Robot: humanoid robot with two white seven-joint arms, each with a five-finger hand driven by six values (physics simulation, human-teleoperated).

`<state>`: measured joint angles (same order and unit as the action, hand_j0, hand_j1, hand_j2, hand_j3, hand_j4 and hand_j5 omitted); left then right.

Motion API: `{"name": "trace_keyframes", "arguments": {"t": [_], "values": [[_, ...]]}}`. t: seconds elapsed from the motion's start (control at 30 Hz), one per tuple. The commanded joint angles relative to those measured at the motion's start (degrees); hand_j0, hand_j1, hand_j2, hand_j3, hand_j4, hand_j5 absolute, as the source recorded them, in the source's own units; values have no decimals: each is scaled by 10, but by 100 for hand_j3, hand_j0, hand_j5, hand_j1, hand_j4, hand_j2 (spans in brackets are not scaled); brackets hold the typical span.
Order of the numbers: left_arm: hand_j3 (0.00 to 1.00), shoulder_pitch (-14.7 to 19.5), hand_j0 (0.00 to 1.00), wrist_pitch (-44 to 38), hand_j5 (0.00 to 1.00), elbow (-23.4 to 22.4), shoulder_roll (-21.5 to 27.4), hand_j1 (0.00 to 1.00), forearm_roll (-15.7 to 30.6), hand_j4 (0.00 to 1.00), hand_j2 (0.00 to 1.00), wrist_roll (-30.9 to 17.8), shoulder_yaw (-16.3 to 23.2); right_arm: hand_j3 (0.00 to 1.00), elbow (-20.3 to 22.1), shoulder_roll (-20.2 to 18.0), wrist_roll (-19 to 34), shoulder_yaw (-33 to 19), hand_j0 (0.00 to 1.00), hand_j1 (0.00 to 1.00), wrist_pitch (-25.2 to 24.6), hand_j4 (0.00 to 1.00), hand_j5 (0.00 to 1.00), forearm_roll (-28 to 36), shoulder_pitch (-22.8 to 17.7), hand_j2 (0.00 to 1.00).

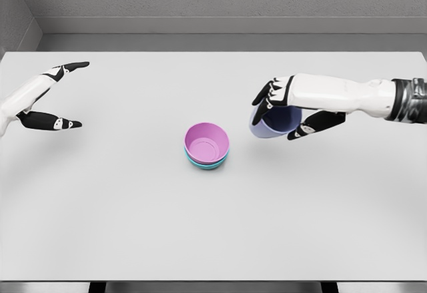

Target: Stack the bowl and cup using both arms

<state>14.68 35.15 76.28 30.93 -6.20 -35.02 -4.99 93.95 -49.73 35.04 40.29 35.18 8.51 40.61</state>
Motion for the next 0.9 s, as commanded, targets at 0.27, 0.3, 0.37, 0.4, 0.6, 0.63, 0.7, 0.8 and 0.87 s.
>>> {"name": "trace_keyframes", "arguments": {"t": [0.27,0.3,0.37,0.4,0.6,0.63,0.7,0.8,0.87], "values": [[100,3,100,-1,100,-5,0,100,4,100,100,0,0,65,14,24,0,0,65,65,-2,65,65,-3,5,65],[100,3,100,-1,100,-7,0,100,4,100,100,0,0,65,14,25,0,0,65,65,-2,65,65,-3,5,65],[100,5,100,-1,100,-10,-1,100,1,100,100,0,1,65,15,31,0,1,65,65,-2,65,65,-4,8,65],[100,5,100,-1,100,-10,-1,100,1,100,100,0,1,65,16,31,0,1,65,65,-2,65,65,-4,8,65],[100,6,100,-1,100,-11,-2,100,0,100,100,0,1,65,26,39,0,1,65,65,-2,65,65,-10,10,65],[100,6,100,-1,100,-11,-1,100,0,100,100,0,1,65,26,43,0,1,65,65,-2,65,65,-10,11,65],[100,6,100,-1,100,-11,-2,100,0,100,100,0,1,65,27,46,0,1,65,65,-2,65,65,-10,11,65],[100,6,100,-1,100,-11,-2,100,0,100,100,0,1,65,27,61,0,1,65,65,-2,65,65,-21,11,65],[100,6,100,-1,100,-11,-2,100,1,100,100,0,1,65,27,62,0,2,65,65,-2,65,65,-22,12,65]]}}
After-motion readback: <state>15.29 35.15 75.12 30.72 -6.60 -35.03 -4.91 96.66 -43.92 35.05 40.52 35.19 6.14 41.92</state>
